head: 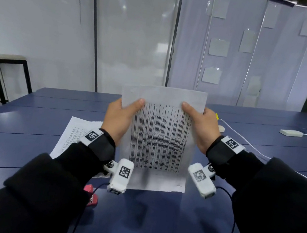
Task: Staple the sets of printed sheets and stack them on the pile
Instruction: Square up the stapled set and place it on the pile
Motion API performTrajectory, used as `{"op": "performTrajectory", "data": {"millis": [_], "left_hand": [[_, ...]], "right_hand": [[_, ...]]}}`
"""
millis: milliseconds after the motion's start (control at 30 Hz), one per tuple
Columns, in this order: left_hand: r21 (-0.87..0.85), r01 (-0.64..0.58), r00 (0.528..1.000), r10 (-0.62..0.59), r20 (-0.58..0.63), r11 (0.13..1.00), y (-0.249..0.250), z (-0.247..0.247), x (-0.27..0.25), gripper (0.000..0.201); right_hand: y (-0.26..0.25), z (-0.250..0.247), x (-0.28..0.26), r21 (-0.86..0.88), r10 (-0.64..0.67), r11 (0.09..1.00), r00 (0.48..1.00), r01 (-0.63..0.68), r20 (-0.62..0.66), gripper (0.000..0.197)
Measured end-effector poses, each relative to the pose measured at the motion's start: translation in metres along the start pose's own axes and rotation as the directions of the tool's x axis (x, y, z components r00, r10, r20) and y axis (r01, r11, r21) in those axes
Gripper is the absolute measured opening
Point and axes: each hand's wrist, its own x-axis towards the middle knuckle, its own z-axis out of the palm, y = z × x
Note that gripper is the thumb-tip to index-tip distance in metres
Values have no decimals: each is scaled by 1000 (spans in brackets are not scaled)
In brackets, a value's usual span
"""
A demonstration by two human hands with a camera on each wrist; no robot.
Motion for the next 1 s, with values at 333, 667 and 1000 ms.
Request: {"op": "performTrajectory", "data": {"millis": [333,667,1000], "left_hand": [[22,-65,998,64,29,998,16,1,-13,19],[46,-112,993,111,30,993,25,5,-15,22],[107,-1,999,-2,34,994,3,-6,-26,11]], "right_hand": [[-10,3,-8,15,-69,997,996,69,-52,16],[-19,12,-6,56,-78,995,993,83,-90,13],[7,0,-17,18,-47,999,998,47,-37,19]]}}
